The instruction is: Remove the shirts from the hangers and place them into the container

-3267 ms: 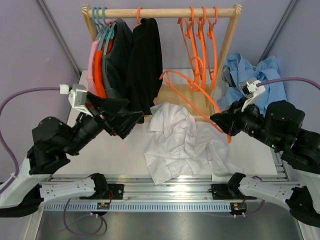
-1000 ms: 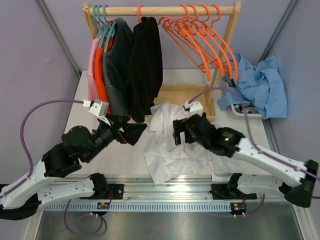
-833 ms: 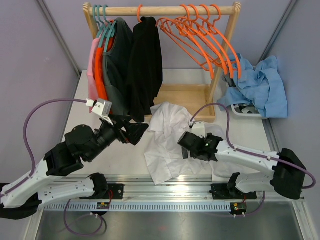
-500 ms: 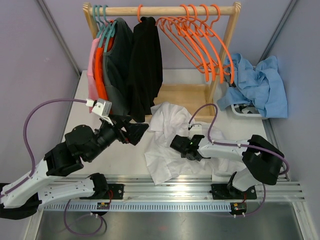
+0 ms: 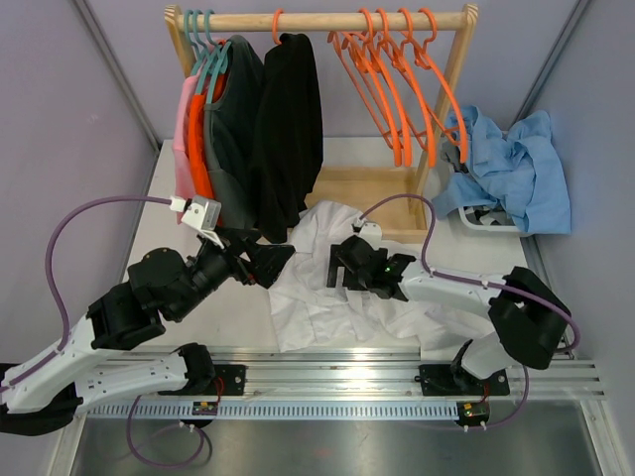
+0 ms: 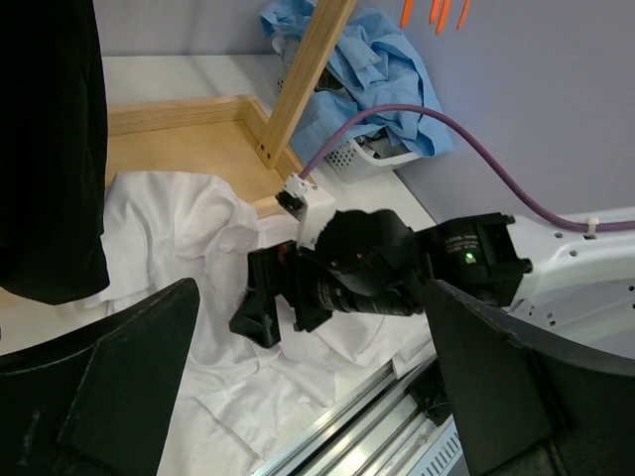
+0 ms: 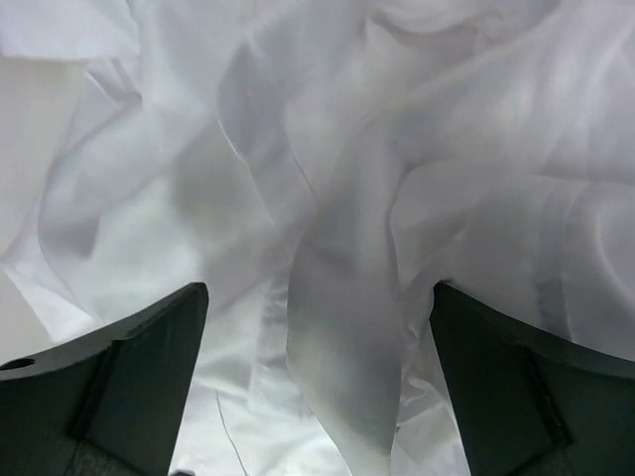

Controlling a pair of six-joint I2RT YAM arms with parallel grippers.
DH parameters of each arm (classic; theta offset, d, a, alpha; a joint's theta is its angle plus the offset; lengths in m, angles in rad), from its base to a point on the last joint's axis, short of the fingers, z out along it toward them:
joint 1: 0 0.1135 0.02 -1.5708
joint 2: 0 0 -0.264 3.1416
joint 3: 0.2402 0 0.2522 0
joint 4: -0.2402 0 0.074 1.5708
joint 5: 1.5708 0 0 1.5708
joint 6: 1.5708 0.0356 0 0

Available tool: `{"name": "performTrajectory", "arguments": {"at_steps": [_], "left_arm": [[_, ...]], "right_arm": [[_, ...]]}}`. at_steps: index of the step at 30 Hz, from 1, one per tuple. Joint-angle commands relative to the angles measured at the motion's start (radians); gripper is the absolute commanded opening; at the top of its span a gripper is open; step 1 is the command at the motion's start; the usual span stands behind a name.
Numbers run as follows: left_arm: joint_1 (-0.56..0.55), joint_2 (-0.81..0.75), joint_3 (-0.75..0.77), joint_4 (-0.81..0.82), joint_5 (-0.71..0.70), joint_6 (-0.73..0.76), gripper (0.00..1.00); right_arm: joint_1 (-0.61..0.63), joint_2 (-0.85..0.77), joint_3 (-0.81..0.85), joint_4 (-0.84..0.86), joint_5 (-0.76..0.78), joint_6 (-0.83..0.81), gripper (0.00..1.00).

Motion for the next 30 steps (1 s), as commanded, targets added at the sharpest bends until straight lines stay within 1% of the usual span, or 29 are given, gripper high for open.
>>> {"name": "performTrajectory", "arguments": {"at_steps": [1,4,7,12,15,17,18,19,20,21,23,24,25,26,27,28,30], "left_arm": [[-0.003,-0.009,-0.005,0.037,-0.010,-0.015,0.99],[-0.003,-0.021,-0.011,0.031,-0.015,-0.017,0.99],[-0.003,-0.037,-0.022,0.028,-0.018,-0.023,0.99],[-0.003,-0.048,-0.027,0.014,-0.015,-0.036,0.99],[-0.003,-0.052,-0.034,0.014,-0.018,-0.041,0.99],[-0.004,-0.054,-0.037,0.017,-0.018,-0.041,0.99],[-0.004,-0.052,-0.039,0.018,-0.018,-0.043,0.99],[-0.004,-0.052,-0.039,0.020,-0.020,-0.041,0.99],[-0.004,-0.051,-0.039,0.020,-0.020,-0.040,0.99],[-0.004,-0.051,-0.039,0.018,-0.020,-0.040,0.99],[-0.003,-0.049,-0.037,0.018,-0.020,-0.040,0.99],[-0.003,-0.051,-0.037,0.018,-0.020,-0.041,0.99],[-0.004,-0.054,-0.036,0.011,-0.021,-0.043,0.99],[-0.003,-0.058,-0.036,0.006,-0.023,-0.046,0.99],[-0.004,-0.061,-0.036,0.003,-0.027,-0.047,0.99],[-0.003,-0.068,-0.040,-0.002,-0.029,-0.050,0.99],[-0.003,-0.074,-0.042,-0.006,-0.033,-0.053,0.99]], "right_arm": [[-0.039,0.107,0.082,0.097,-0.068,-0.064,1.00],[-0.065,0.213,0.131,0.115,-0.076,-0.081,1.00],[-0.091,0.314,0.186,0.175,-0.094,-0.103,0.99],[-0.104,0.363,0.240,0.221,-0.125,-0.119,0.99],[-0.105,0.378,0.278,0.212,-0.124,-0.132,0.99],[-0.107,0.395,0.307,0.160,-0.062,-0.135,0.99],[-0.107,0.436,0.354,0.129,-0.023,-0.132,0.99],[-0.107,0.463,0.382,0.094,0.058,-0.129,0.99],[-0.110,0.492,0.411,0.021,0.097,-0.124,0.98],[-0.115,0.562,0.468,-0.012,0.126,-0.120,0.97],[-0.131,0.627,0.514,-0.085,0.157,-0.101,0.88],[-0.137,0.663,0.517,-0.086,0.156,-0.089,0.83],[-0.142,0.668,0.505,-0.080,0.151,-0.078,0.69],[-0.145,0.668,0.485,-0.045,0.150,-0.071,0.58],[-0.151,0.656,0.440,-0.028,0.148,-0.054,0.43],[-0.156,0.645,0.416,-0.017,0.151,-0.041,0.01],[-0.161,0.594,0.351,-0.012,0.174,-0.017,0.00]]}}
